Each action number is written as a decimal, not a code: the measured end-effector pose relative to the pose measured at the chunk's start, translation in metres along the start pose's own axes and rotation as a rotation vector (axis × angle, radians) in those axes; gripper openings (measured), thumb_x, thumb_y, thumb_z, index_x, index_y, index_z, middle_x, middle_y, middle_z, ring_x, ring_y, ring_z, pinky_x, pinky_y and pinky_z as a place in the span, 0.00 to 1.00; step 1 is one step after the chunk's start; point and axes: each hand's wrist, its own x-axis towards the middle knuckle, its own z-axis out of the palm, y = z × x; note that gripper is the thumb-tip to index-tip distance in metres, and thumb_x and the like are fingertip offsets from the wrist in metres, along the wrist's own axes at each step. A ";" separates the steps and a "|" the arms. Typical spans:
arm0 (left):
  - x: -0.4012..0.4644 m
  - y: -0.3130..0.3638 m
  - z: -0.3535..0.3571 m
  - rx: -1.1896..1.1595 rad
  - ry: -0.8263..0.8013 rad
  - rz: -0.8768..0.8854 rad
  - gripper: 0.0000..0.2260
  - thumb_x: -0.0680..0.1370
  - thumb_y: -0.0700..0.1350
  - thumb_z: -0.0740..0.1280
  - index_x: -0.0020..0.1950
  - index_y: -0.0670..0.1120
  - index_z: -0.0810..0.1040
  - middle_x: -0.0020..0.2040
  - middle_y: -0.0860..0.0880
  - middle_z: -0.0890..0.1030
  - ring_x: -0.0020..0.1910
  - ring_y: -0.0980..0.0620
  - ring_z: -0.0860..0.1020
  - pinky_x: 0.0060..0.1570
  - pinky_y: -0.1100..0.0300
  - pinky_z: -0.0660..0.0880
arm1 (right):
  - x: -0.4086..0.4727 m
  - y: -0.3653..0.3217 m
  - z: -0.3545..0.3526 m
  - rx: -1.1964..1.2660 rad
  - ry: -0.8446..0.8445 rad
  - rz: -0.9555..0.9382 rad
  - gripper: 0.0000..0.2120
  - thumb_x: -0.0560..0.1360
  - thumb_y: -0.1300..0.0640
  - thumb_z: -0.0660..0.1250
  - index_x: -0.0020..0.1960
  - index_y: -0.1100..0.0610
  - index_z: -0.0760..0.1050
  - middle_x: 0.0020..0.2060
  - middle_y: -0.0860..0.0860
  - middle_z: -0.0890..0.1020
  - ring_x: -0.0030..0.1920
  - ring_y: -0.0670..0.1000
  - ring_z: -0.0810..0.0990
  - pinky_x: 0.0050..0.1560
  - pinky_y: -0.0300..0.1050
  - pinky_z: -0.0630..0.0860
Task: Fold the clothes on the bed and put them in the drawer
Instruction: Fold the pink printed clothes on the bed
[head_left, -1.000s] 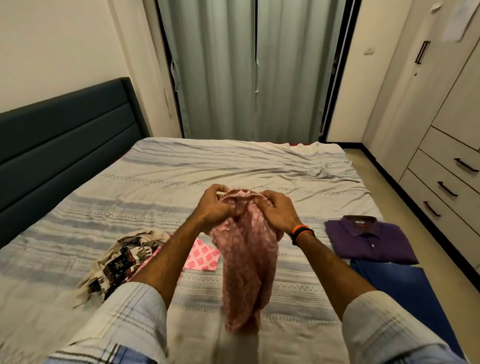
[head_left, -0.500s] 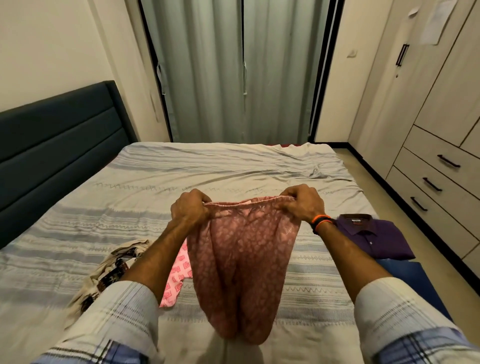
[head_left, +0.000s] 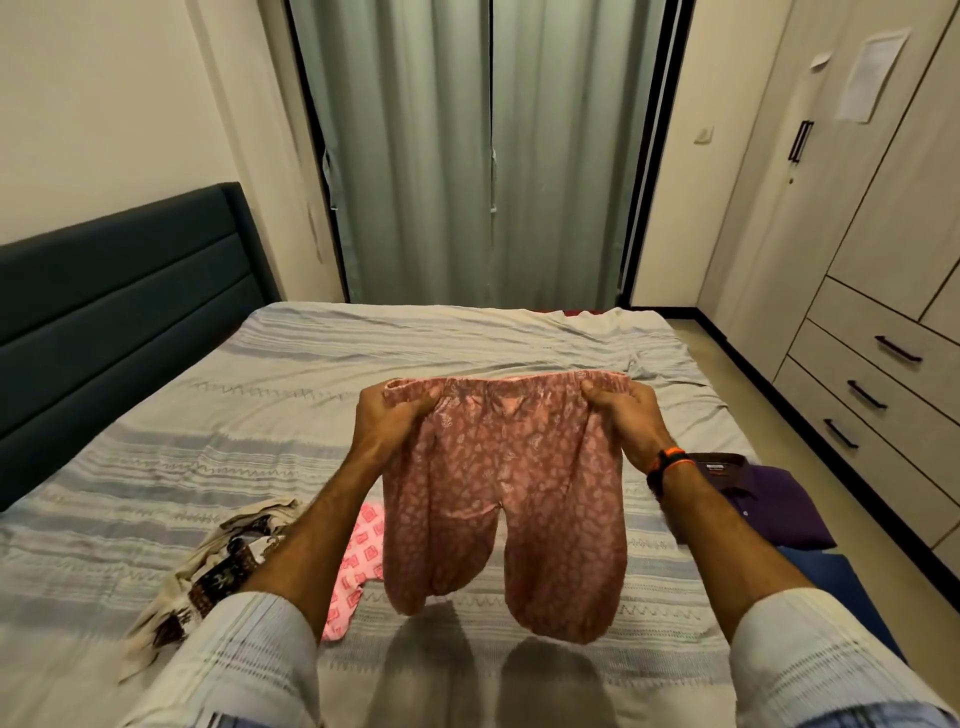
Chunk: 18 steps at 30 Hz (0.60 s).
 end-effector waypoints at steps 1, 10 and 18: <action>-0.002 0.002 0.001 -0.019 -0.014 0.013 0.08 0.71 0.45 0.77 0.46 0.42 0.85 0.43 0.48 0.86 0.43 0.50 0.84 0.41 0.60 0.80 | 0.000 -0.003 -0.001 0.019 -0.025 -0.003 0.02 0.76 0.62 0.70 0.47 0.59 0.83 0.44 0.53 0.86 0.47 0.52 0.85 0.51 0.48 0.81; -0.024 0.040 -0.011 -0.539 -0.417 -0.345 0.09 0.76 0.39 0.65 0.44 0.40 0.85 0.43 0.43 0.85 0.39 0.48 0.84 0.40 0.59 0.81 | -0.008 -0.045 -0.022 0.292 -0.359 0.096 0.10 0.72 0.65 0.66 0.47 0.60 0.85 0.47 0.55 0.86 0.47 0.52 0.85 0.45 0.44 0.83; -0.014 0.021 0.028 0.190 0.142 -0.324 0.15 0.64 0.46 0.76 0.45 0.39 0.81 0.46 0.43 0.84 0.45 0.44 0.82 0.46 0.53 0.80 | 0.006 -0.009 0.015 -0.606 0.212 0.099 0.12 0.68 0.53 0.72 0.44 0.62 0.78 0.42 0.55 0.81 0.47 0.59 0.80 0.42 0.48 0.73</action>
